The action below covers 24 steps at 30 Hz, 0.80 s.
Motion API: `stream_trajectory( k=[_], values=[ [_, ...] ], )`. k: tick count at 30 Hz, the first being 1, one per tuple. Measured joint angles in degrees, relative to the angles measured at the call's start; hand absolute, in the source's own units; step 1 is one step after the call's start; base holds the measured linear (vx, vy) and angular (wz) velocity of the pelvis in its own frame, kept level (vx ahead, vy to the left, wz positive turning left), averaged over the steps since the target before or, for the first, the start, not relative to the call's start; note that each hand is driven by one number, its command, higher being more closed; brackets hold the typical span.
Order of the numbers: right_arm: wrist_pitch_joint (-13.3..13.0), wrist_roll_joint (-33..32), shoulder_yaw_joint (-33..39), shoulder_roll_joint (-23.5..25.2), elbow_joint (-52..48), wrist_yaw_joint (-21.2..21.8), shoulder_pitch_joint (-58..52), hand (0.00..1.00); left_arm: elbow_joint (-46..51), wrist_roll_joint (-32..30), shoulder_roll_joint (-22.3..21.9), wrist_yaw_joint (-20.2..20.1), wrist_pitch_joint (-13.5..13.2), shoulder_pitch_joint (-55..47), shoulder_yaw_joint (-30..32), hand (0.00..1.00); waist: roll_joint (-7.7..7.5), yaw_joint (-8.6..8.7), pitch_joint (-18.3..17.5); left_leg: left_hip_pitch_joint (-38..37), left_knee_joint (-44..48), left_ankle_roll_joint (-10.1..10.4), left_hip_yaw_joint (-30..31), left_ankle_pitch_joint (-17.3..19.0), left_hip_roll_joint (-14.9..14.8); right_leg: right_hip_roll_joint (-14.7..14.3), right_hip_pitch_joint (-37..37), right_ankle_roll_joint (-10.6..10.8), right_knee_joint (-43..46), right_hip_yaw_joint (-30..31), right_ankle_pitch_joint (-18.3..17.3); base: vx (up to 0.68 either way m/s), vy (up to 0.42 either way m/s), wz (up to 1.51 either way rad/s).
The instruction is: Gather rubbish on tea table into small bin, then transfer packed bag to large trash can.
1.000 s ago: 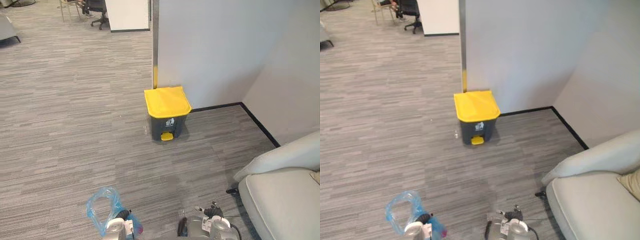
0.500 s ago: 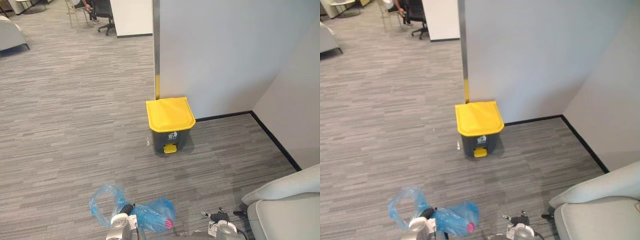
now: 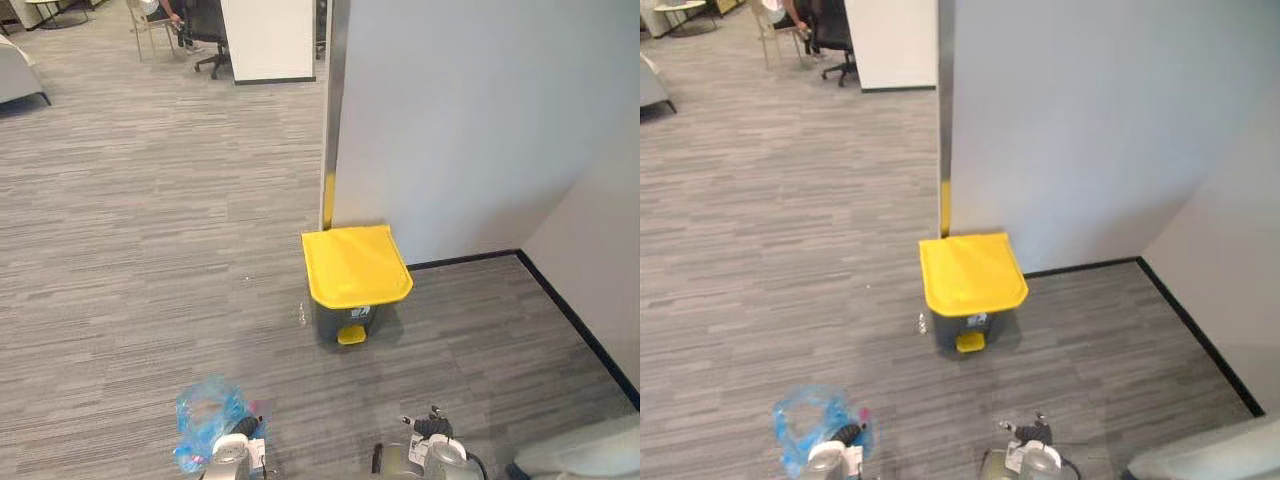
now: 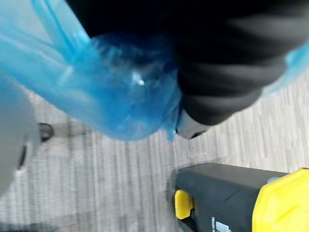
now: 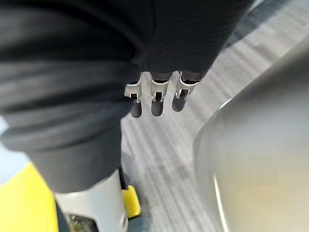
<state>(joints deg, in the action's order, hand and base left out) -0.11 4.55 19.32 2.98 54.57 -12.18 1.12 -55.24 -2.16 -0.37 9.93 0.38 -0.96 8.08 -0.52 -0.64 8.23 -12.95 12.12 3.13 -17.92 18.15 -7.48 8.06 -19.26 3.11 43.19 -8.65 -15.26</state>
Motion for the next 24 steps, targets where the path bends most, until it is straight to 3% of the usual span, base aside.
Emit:
stream_trajectory(
  k=[1, 2, 3, 4, 6, 7, 9, 10, 12, 14, 15, 16, 17, 22, 24],
  values=[
    [0.0, 0.0, -0.1, 0.0, 0.0, 0.0, 0.0, 0.00, 0.0, 0.0, 0.0, 0.0, 0.0, 0.0, 0.0, 1.00, -0.12, 0.19, -0.1, -0.5, -0.3, 0.2, 0.4, 0.1, -0.3, -0.6, 0.0, -0.4, -3.8, -0.2, 0.9, 0.50, -0.292, 0.71],
    [0.0, -0.2, -0.1, 0.6, 0.2, 0.1, -0.6, 0.00, -0.2, 0.0, 0.3, -0.1, -0.1, 0.3, 0.2, 1.00, -1.82, 0.54, -0.4, -1.5, -0.7, 1.8, 1.9, 0.7, 0.0, -1.7, 1.6, -3.5, -14.1, 0.0, 8.3, 0.45, -0.246, 0.42],
    [-0.1, 0.0, 0.3, -0.8, 0.3, 0.1, 0.0, 0.00, -0.8, -0.1, -1.5, -0.1, 0.0, 0.7, 0.8, 1.00, 1.08, 0.09, -0.1, -2.0, -1.3, 1.9, 4.1, 0.5, -1.9, -3.6, 3.2, -3.6, -14.9, -1.4, 7.8, 0.49, -0.260, 0.27],
    [-0.1, 0.0, 0.7, -1.3, 0.3, 0.0, 0.6, 0.00, -0.7, -0.1, -2.1, -0.3, -0.2, 0.8, 1.2, 1.00, 1.57, -0.04, 0.1, -1.7, -1.4, 1.4, 4.7, 0.0, -1.9, -4.1, 3.2, -3.8, -15.1, -1.3, 7.7, 0.41, -0.226, -0.05],
    [0.2, 0.0, 1.2, -1.4, 0.6, -0.1, 1.0, 0.00, -1.1, -0.1, -2.8, -0.2, -0.1, 1.4, 1.6, 1.00, 1.76, 0.26, 0.5, -1.5, -1.4, 1.9, 5.4, -3.3, -1.6, -4.1, 3.5, -4.8, -14.3, -1.8, 5.6, 0.38, -0.238, 0.38],
    [0.5, 0.0, 1.2, -1.3, 0.5, 0.0, -1.5, 0.00, -1.4, -1.2, -2.8, -1.3, -0.2, 2.3, 1.3, 1.00, 1.80, 0.69, 0.4, 0.9, 10.8, 5.1, 10.0, -6.6, -5.3, -5.1, 12.6, -5.4, -18.8, -6.4, 2.9, 0.47, -0.283, 0.84],
    [0.6, 0.0, 0.7, -1.1, 0.6, 0.0, -2.2, 0.00, -1.1, -1.2, -2.8, -1.4, -0.2, 2.3, 1.3, 1.00, 1.13, 0.45, -0.1, 5.4, 21.0, 7.1, 9.3, -9.4, -7.0, -5.3, 15.6, -5.5, -21.6, -7.0, 3.0, 0.35, -0.159, 0.46],
    [0.6, 0.0, 0.6, -1.1, 0.6, 0.0, -2.2, 0.00, -0.6, -1.2, -2.8, -1.5, -0.2, 1.9, 1.3, 1.00, 1.28, 0.26, -0.4, 6.7, 23.8, 6.7, 8.8, -9.4, -7.6, -5.3, 16.2, -5.6, -22.4, -7.0, 3.0, 0.16, 0.028, 0.03],
    [0.7, -0.1, 0.4, -1.1, 0.6, -0.1, -1.6, 0.00, -0.3, -1.1, -2.8, -1.5, -0.2, 1.5, 1.6, 1.00, 1.57, 0.45, -0.2, 8.8, 26.3, 4.9, 6.6, -4.3, -8.3, -5.4, 18.7, -5.1, -26.1, -6.2, 3.5, 0.13, 0.072, 0.13],
    [1.1, -0.4, 0.4, -0.9, 1.1, -0.2, -1.7, 0.00, 0.5, -1.1, -2.8, -1.5, -0.2, 0.6, 1.7, 1.00, 0.01, 0.29, -0.2, 10.4, 22.2, 2.6, 1.4, 1.1, -7.3, -3.7, 22.3, -3.9, -30.7, -5.4, 5.6, 0.13, 0.167, -0.07],
    [1.0, -0.5, 0.2, -0.8, 1.6, -0.2, -1.8, 0.00, 1.5, -1.1, -2.8, -1.4, -0.4, 0.3, 1.7, 1.00, 0.07, -0.27, -0.5, 11.2, 14.7, 1.6, 1.0, 0.5, -5.7, -2.9, 22.4, -2.7, -31.0, -4.7, 6.3, 0.10, 0.215, -0.42],
    [1.0, -0.5, 0.2, -1.1, 1.5, -0.2, -1.6, 0.00, 1.5, -1.1, -2.9, -1.4, -0.4, 0.3, 1.6, 1.00, 1.31, -0.38, -0.9, 11.0, 8.8, 0.6, 1.3, -3.5, -5.4, -3.3, 22.3, -2.1, -30.7, -4.0, 6.5, 0.10, 0.259, -0.71],
    [1.1, -0.5, 0.2, -1.2, 1.4, -0.1, -1.2, 0.00, 0.9, -1.1, -2.9, -1.4, -0.4, 0.3, 1.7, 1.00, 2.52, -0.79, -0.9, 10.4, 6.0, 4.2, 1.5, -5.4, -5.5, -4.4, 22.2, -0.5, -30.4, -1.6, 6.5, 0.09, 0.221, -0.68],
    [1.0, -0.5, 0.7, 0.9, 1.1, 0.0, -2.4, 0.00, -0.7, -1.5, -1.9, -1.2, -0.1, 0.3, 2.0, 1.00, 0.06, 0.19, -3.1, 7.8, 0.6, 2.3, -1.8, -6.3, -0.5, -0.9, 22.3, 1.7, -34.7, 1.6, 8.7, 0.09, 0.203, -0.26],
    [1.0, -0.5, 0.8, 0.8, 1.3, 0.0, -2.6, 0.00, -1.8, -1.9, -1.5, -1.2, -0.1, -0.1, 2.0, 1.00, 0.06, 0.16, -3.2, 6.6, -1.3, 2.0, -2.7, -6.5, 0.2, -0.8, 22.4, 2.3, -35.9, 2.7, 9.3, 0.04, 0.074, -0.25]
  ],
)
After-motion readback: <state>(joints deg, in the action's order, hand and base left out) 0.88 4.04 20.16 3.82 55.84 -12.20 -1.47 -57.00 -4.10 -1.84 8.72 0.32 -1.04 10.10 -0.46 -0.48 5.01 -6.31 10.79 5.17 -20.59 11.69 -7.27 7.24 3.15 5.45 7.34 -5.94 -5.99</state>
